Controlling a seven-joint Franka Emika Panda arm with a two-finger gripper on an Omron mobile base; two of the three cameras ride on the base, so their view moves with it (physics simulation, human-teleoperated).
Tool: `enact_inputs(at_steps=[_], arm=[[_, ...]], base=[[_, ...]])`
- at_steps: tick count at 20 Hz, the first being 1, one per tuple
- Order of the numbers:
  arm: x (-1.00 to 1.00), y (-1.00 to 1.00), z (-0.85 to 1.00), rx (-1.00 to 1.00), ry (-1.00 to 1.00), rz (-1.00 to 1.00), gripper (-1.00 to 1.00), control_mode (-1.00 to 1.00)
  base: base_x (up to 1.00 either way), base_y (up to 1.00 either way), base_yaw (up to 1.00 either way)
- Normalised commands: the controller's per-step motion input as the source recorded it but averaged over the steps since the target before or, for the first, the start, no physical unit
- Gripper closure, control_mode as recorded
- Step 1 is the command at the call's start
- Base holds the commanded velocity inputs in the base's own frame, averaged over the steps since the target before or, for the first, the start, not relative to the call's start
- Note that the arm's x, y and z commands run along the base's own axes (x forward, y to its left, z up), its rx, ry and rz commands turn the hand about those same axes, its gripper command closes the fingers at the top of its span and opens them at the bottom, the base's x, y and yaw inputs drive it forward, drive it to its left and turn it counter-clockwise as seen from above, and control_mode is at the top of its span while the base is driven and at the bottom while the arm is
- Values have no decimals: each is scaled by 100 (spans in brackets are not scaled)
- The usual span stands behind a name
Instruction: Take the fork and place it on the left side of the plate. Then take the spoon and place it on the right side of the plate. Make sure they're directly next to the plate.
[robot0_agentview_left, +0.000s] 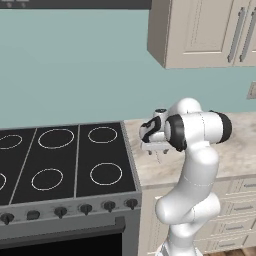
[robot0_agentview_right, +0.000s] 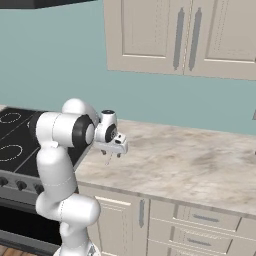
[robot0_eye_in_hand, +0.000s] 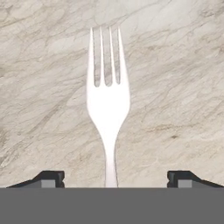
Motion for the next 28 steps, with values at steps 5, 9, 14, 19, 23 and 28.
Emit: enact_inputs(at_steps=[5,9,14,19,23,28], arm=[[-1,9,-32,0,-4,0,100,-100],[0,15,-21,0,-5,0,100,-100],[0,22,-7,0,-1,0,100,-100],[0,18,0,0,0,0,100,-100],[0,9,2,0,0,0,100,-100],[0,0,27,0,-4,0,100,-100]], base=[[0,0,0],[0,0,0],[0,0,0],[0,0,0],[0,0,0],[0,0,0]])
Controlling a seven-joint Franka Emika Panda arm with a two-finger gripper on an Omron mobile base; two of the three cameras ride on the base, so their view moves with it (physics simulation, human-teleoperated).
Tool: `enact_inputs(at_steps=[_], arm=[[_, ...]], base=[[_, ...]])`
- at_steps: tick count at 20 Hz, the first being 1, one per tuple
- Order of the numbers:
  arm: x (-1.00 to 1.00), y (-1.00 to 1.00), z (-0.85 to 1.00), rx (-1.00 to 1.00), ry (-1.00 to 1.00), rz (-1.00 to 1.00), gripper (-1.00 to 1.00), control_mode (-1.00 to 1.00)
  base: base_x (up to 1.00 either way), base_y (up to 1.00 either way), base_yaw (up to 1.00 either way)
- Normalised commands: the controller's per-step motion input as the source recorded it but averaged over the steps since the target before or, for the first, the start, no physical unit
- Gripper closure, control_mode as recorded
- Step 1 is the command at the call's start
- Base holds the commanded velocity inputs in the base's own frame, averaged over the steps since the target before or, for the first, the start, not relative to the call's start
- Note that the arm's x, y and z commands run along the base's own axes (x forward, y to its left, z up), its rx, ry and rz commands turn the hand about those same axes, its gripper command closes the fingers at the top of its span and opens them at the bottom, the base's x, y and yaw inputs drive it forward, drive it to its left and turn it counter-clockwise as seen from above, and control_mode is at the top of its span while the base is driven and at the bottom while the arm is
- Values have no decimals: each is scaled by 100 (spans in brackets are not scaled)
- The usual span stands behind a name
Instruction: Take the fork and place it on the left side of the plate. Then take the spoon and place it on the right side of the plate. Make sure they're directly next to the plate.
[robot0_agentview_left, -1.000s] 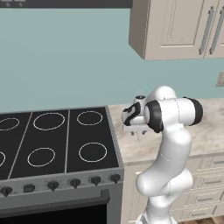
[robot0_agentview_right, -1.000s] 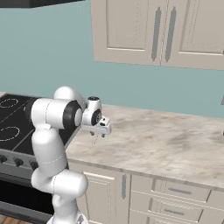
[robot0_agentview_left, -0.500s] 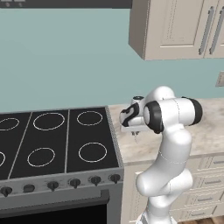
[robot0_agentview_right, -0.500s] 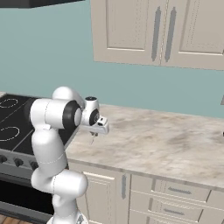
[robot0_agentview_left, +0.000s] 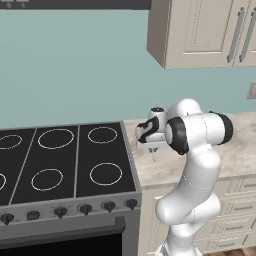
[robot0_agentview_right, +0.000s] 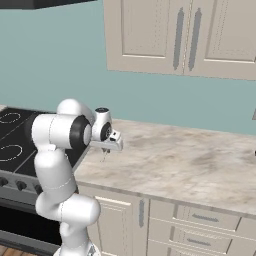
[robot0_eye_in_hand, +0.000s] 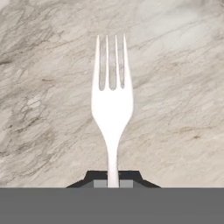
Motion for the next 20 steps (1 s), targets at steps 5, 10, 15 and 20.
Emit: enact_inputs(at_steps=[5,10,15,20], arm=[[-11,-1,44,2,-10,0,100,-100],[-31,-3,53,4,-16,0,100,-100],[-24,-1,69,6,-14,0,100,-100],[-32,0,71,5,-9,0,100,-100]], base=[[0,0,0],[0,0,0],[0,0,0],[0,0,0]])
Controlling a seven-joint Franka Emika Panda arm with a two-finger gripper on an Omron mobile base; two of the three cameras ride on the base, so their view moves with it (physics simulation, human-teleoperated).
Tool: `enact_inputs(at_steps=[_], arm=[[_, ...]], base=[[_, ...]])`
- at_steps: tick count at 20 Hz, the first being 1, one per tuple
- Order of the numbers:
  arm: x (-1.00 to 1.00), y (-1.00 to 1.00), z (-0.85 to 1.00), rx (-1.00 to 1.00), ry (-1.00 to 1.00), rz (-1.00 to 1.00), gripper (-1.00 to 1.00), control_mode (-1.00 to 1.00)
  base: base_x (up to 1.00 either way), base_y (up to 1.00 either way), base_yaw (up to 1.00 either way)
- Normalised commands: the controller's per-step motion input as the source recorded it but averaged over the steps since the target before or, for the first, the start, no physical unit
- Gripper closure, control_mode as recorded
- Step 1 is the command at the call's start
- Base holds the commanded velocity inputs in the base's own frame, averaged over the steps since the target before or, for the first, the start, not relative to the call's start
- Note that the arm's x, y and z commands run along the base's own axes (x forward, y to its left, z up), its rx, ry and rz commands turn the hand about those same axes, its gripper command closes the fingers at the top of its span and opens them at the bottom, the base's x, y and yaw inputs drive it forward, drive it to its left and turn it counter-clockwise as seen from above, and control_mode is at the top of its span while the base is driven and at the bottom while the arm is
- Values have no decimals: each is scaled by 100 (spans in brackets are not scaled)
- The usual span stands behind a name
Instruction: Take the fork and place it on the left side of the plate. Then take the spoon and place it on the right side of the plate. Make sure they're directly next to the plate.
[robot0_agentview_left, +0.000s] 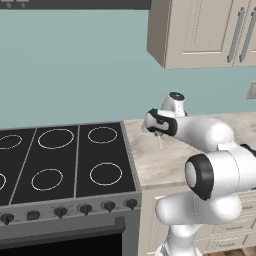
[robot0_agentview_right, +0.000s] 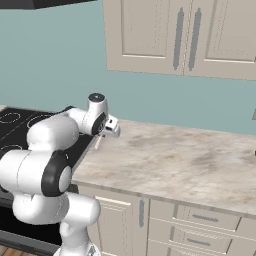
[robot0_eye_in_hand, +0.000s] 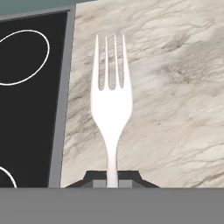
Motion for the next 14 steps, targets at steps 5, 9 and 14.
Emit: enact_inputs(at_steps=[5,9,14], arm=[[-38,0,68,3,-5,0,100,-100],[-34,0,66,0,-5,-1,100,-100],[-39,0,60,0,-8,-1,100,-100]], base=[[0,0,0],[0,0,0],[0,0,0]])
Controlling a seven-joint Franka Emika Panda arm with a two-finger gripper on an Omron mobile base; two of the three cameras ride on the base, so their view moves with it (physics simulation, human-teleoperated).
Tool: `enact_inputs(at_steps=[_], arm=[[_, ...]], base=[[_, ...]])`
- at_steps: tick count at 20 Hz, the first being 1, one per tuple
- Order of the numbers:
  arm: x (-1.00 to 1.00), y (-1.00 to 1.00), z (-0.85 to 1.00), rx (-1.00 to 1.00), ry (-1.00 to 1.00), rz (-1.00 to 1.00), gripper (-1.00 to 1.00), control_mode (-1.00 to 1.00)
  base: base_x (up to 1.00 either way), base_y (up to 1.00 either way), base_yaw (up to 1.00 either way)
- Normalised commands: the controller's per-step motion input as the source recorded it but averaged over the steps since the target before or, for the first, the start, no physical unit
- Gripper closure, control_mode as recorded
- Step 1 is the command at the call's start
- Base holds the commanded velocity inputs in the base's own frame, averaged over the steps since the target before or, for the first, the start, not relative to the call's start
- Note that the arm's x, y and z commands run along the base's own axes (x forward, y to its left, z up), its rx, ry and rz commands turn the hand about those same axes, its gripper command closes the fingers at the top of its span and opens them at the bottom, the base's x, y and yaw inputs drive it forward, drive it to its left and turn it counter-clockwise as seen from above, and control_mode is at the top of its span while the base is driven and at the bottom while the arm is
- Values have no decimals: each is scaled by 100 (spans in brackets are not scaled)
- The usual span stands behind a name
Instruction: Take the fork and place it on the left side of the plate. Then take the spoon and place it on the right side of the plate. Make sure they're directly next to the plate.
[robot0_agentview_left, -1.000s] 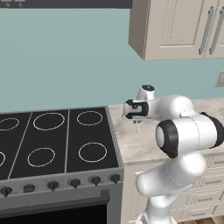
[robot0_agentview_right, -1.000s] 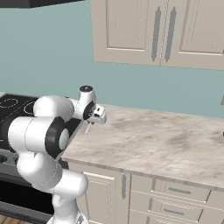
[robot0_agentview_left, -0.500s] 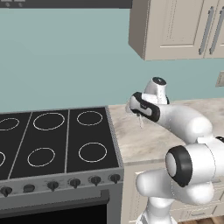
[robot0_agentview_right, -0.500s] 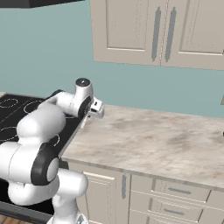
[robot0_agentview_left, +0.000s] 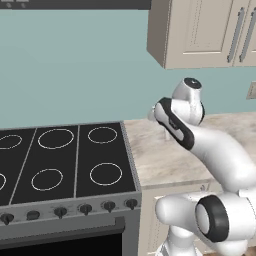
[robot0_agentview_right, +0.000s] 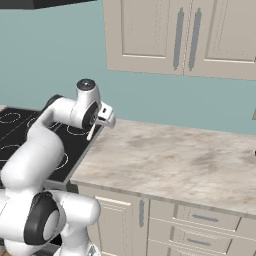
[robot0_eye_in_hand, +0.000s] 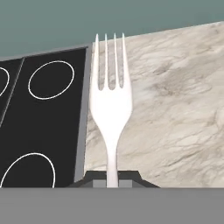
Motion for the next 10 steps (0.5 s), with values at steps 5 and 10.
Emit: enact_inputs(at_steps=[5,10], arm=[[-36,0,55,0,-14,-2,100,-100],[-31,0,37,0,-9,0,100,-100]], base=[[0,0,0],[0,0,0]])
